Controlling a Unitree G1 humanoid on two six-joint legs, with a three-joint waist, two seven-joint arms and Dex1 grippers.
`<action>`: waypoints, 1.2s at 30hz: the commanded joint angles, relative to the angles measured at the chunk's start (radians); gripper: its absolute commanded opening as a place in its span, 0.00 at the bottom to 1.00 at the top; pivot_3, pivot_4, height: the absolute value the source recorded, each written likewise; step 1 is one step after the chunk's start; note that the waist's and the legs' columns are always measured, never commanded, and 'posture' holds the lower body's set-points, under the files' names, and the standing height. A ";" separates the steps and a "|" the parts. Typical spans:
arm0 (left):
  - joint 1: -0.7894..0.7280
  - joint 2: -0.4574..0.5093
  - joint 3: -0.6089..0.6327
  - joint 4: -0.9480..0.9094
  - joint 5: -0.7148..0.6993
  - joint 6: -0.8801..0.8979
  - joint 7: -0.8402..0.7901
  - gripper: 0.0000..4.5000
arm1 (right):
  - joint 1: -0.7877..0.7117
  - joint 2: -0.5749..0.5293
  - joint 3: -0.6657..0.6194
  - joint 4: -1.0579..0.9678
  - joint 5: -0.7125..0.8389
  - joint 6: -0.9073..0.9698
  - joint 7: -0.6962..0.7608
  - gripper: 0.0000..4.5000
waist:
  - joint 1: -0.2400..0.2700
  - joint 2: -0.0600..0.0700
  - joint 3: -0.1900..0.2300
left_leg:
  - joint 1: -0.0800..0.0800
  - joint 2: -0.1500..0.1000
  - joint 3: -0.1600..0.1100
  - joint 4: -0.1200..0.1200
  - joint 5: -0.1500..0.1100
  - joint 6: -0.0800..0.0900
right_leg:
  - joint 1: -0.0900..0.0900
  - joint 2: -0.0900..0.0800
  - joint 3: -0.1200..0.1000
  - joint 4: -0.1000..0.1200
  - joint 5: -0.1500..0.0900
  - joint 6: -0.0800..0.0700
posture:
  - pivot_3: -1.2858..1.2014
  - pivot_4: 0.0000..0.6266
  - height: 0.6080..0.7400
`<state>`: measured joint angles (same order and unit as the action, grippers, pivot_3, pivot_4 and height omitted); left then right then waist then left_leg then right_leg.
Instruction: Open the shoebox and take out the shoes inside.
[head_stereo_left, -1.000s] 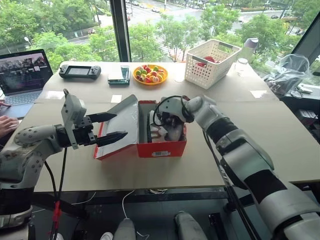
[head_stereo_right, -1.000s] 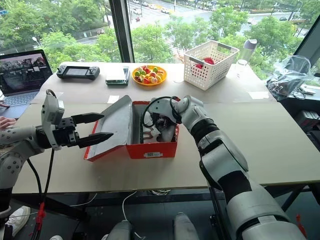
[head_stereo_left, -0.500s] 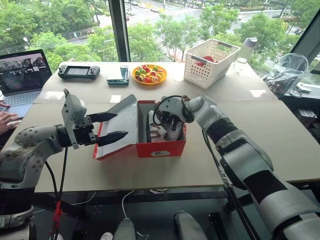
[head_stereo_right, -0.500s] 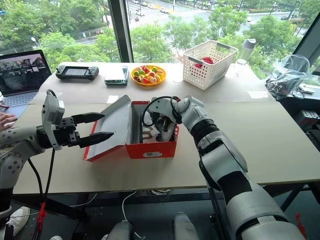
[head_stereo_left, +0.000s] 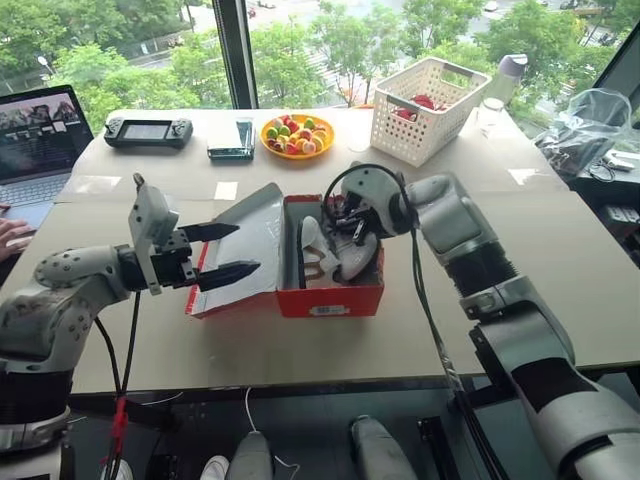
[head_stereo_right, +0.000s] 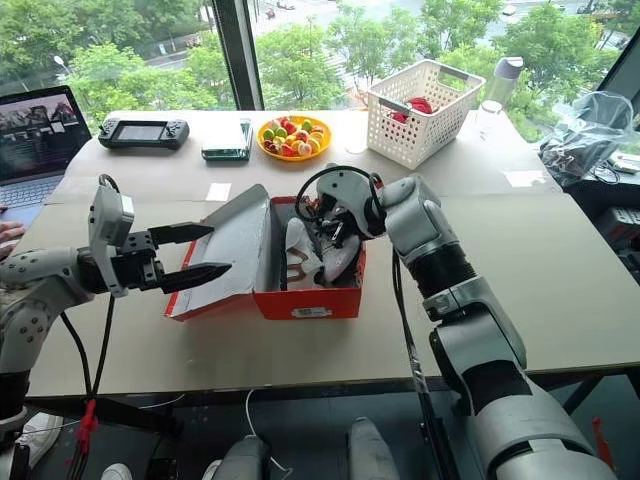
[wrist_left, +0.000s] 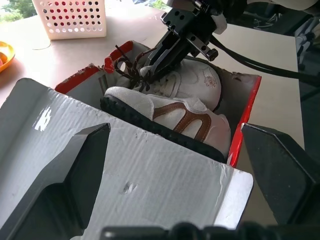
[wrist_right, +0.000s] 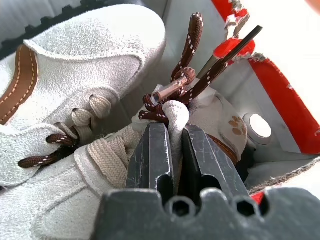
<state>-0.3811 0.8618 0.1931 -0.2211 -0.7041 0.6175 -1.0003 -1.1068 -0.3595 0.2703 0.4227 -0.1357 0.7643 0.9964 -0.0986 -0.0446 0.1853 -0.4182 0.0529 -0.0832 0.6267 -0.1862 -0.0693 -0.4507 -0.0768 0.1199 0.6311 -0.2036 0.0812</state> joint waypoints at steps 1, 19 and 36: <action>-0.018 0.016 0.008 -0.011 0.010 -0.003 -0.011 1.00 | -0.020 0.005 -0.078 -0.059 0.072 0.059 -0.021 0.01 | 0.000 0.000 0.000 | 0.000 0.000 0.000 0.000 0.000 0.000 | 0.000 0.000 0.000 0.000 0.000 0.000 | 0.52 0.24 0.73; -0.016 0.025 0.012 -0.019 0.031 0.004 -0.013 1.00 | -0.086 0.066 -0.412 0.211 0.394 0.065 -0.176 0.01 | -0.005 0.001 0.001 | 0.001 0.000 0.000 0.001 0.001 0.001 | 0.001 0.001 0.001 0.001 -0.001 0.003 | 0.52 0.24 0.73; -0.026 0.016 0.010 -0.010 0.037 -0.001 -0.008 1.00 | 0.003 -0.208 -0.539 -0.091 0.499 0.137 -0.293 0.01 | 0.016 0.005 0.003 | -0.001 0.000 0.000 0.002 0.001 0.001 | 0.000 0.000 0.000 0.000 -0.001 0.004 | 0.52 0.24 0.73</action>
<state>-0.3913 0.8706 0.1813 -0.2188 -0.6681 0.6198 -1.0118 -1.1198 -0.5139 -0.2385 0.3631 0.3992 1.0262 0.7164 -0.0828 -0.0401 0.1885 -0.4192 0.0526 -0.0831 0.6287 -0.1856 -0.0684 -0.4502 -0.0769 0.1199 0.6309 -0.2054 0.0858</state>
